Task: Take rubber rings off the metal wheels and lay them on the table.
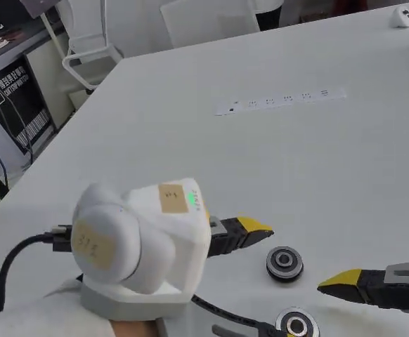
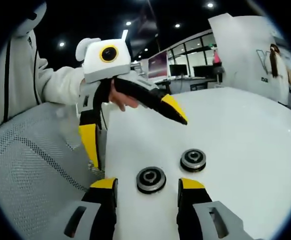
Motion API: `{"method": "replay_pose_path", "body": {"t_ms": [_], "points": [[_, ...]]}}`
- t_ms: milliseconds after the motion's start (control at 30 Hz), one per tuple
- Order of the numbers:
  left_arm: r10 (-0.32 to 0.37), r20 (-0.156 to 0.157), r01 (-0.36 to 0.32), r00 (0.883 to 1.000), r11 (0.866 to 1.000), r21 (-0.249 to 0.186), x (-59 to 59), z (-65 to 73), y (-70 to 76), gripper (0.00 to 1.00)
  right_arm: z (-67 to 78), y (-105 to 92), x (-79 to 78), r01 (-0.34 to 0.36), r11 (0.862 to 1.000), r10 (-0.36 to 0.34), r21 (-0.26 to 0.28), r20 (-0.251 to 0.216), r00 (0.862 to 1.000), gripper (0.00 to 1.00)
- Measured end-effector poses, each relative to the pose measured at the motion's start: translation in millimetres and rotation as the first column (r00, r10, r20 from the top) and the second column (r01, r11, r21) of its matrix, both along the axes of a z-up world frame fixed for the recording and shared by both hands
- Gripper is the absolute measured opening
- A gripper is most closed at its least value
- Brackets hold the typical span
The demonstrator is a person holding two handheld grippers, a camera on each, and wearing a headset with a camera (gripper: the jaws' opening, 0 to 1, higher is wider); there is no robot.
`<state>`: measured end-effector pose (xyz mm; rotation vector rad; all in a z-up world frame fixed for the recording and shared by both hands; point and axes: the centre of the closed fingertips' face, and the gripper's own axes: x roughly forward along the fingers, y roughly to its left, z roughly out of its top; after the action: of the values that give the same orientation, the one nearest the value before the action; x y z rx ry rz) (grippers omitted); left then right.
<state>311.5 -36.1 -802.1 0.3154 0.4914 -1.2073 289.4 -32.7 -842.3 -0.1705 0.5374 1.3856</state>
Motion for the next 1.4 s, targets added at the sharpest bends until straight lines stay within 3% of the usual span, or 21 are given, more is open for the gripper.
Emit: {"method": "replay_pose_path", "body": {"t_ms": [67, 167, 200, 300, 367, 600, 767, 967, 1033, 1067, 1100, 1200, 1400], "points": [[0.011, -0.027, -0.011, 1.0, 1.0, -0.006, -1.0, -5.9, 1.2, 0.69, -1.9, 0.2, -1.4, -0.005, 1.0, 0.005, -0.003, -0.003, 1.0, 0.42], [0.021, -0.033, -0.021, 0.999, 1.0, -0.003, -0.2, -9.7, 3.8, 0.63, -6.5, -1.3, -0.1, -0.004, 1.0, 0.004, -0.023, 0.006, 1.0, 0.38], [0.023, -0.034, -0.023, 0.999, 1.0, -0.005, 0.3, -10.4, 4.7, 0.58, -7.2, -1.7, 0.6, -0.002, 1.0, 0.002, -0.024, 0.007, 1.0, 0.37], [0.028, -0.073, -0.03, 0.997, 0.999, -0.034, -1.0, -11.2, 3.8, 0.43, -7.3, -1.6, 2.5, 0.006, 1.0, -0.006, -0.016, 0.005, 1.0, 0.33], [0.023, -0.078, -0.026, 0.997, 0.999, -0.037, -2.2, -13.7, 3.0, 0.38, -8.6, -1.7, 3.0, 0.008, 1.0, -0.008, -0.022, 0.007, 1.0, 0.32], [-0.003, -0.067, 0.005, 0.998, 1.0, 0.026, -7.8, -31.3, 2.5, 0.27, -13.0, -1.3, 4.0, 0.006, 1.0, -0.006, -0.028, 0.006, 1.0, 0.23], [-0.005, -0.086, 0.01, 0.996, 0.998, 0.065, -8.6, -43.8, 4.9, 0.22, -15.1, -0.6, 4.7, -0.002, 0.999, 0.003, -0.034, 0.022, 1.0, 0.21], [-0.009, -0.093, 0.014, 0.996, 0.999, 0.047, -9.8, -45.8, 0.9, 0.17, -18.3, -0.2, 3.5, -0.01, 0.999, 0.011, -0.048, 0.021, 1.0, 0.2], [-0.01, -0.083, 0.014, 0.997, 0.998, 0.053, -10.3, -47.4, 1.2, 0.14, -18.2, 0.0, 2.8, -0.015, 0.999, 0.016, -0.046, 0.022, 1.0, 0.18], [-0.023, -0.054, 0.026, 0.998, 0.998, 0.051, -8.9, -46.3, 0.8, 0.14, -18.0, 0.4, 1.6, -0.021, 0.999, 0.022, -0.044, 0.022, 1.0, 0.17], [-0.024, -0.057, 0.026, 0.998, 0.998, 0.052, -9.9, -46.5, 1.1, 0.14, -18.9, 0.1, 2.1, -0.019, 0.999, 0.021, -0.049, 0.026, 0.999, 0.17], [-0.045, -0.024, 0.047, 0.999, 0.997, 0.064, -10.2, -46.9, 1.2, 0.14, -21.6, -1.0, 3.0, -0.02, 0.998, 0.022, -0.064, 0.03, 0.999, 0.12], [-0.045, -0.022, 0.046, 0.999, 0.997, 0.058, -10.2, -46.7, 1.6, 0.14, -22.7, -4.6, 3.4, -0.02, 0.996, 0.024, -0.083, 0.047, 0.999, 0.05]]}}
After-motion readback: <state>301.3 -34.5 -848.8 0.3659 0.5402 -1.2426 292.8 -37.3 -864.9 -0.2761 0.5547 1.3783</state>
